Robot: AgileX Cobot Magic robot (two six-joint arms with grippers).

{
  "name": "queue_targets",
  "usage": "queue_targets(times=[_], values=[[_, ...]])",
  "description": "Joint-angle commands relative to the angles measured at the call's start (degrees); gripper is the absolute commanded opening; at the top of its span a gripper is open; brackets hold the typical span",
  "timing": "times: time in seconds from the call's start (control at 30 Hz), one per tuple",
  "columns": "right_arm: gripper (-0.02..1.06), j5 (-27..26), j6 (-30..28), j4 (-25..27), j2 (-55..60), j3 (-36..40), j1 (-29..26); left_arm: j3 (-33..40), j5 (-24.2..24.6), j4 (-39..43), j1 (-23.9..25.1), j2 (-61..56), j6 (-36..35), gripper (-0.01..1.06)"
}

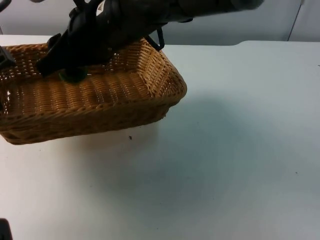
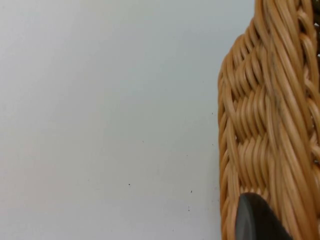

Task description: Pick up the basket with the left hand and place the ball into the basket with the right hand.

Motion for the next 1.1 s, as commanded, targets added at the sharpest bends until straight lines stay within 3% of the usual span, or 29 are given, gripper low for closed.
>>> queue_targets(times=[0.0, 0.33, 0.4, 0.43, 0.47, 0.5, 0.53, 0.63, 0.67, 0.73, 0.9, 1.07], values=[[0.58, -0.73, 0.37, 0.05, 0.35, -0.59, 0.29, 0.08, -2.22, -0.77, 0.23, -0.76, -0.79, 0.0], [0.54, 0.04, 0.74, 0.02, -0.33, -0.74, 0.29, 0.08, -2.22, -0.77, 0.23, -0.76, -0.79, 0.0], [0.39, 0.76, 0.74, -1.51, -1.61, -1.03, 0.29, 0.08, -2.22, -0.77, 0.23, -0.76, -0.79, 0.0], [0.19, 0.87, 0.74, -3.53, -3.34, -1.03, -0.19, 0.08, -2.22, -0.77, 0.23, -0.76, -0.79, 0.0], [0.07, 1.23, 1.28, -5.24, -4.23, -1.03, -0.31, 0.08, -2.22, -0.77, 0.23, -0.76, -0.79, 0.0], [0.07, 1.23, 1.28, -5.24, -4.23, -1.03, -0.31, 0.08, -2.22, -0.77, 0.23, -0.76, -0.79, 0.0], [0.0, 1.52, 3.82, -7.54, -5.34, -1.03, -1.04, 0.08, -2.22, -0.77, 0.23, -0.76, -0.79, 0.0], [0.0, 4.62, 17.86, -19.99, -7.92, -1.03, -3.38, 0.08, -2.22, -0.77, 0.23, -0.76, -0.79, 0.0], [0.0, 4.62, 17.86, -19.99, -7.92, -1.03, -3.38, 0.08, -2.22, -0.77, 0.23, -0.76, -0.79, 0.0], [0.0, 8.86, 23.81, -26.15, -9.52, -1.03, -5.3, 0.08, -2.22, -0.77, 0.23, -0.76, -0.79, 0.0], [0.0, 16.85, 23.82, -29.04, -14.35, -1.03, -11.52, 0.08, -2.22, -0.77, 0.23, -0.76, -0.79, 0.0], [0.0, 19.31, 23.72, -29.04, -18.32, -1.03, -16.55, 0.08, -2.22, -0.77, 0.23, -0.76, -0.79, 0.0]])
